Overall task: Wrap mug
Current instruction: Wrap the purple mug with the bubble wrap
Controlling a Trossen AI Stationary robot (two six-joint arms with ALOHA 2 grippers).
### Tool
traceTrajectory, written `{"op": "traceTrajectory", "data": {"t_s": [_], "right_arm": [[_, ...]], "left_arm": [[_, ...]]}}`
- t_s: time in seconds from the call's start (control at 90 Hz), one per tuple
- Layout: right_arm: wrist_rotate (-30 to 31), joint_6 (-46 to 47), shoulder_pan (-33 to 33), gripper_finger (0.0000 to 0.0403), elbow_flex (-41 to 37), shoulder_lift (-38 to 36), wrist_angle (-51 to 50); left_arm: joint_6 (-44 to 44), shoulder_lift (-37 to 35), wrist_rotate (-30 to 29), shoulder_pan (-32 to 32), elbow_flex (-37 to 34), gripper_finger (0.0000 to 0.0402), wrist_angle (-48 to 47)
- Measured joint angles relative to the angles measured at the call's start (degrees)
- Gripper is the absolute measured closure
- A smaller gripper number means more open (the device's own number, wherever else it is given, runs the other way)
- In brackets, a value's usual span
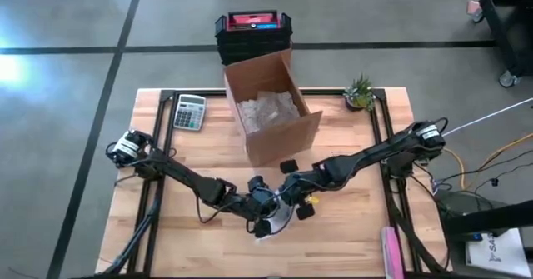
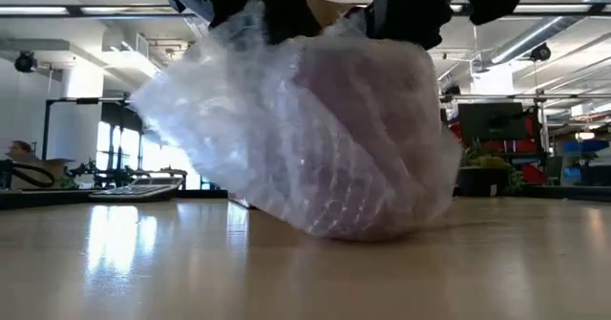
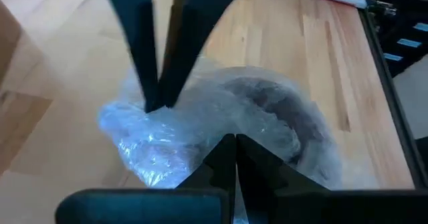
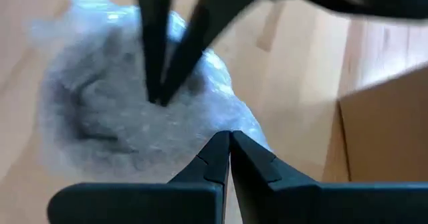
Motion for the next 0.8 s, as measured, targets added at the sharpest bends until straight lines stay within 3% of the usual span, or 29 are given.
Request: {"op": "traceTrajectory", "data": {"t_s": [0.444,0.8], "right_arm": [[-2.5,-2.2,2.2,0.0403,0.1,1.6,0.9],[-3.9,2.5,1.8,0.0403,-1.0,5.6,2.4]], "left_arm": [[0.0,0.1,0.4,0.0,-0.1,0.0402,-0.1],[0.7,0.1,-1.2,0.3,0.8,0.0402,-0.1]]}}
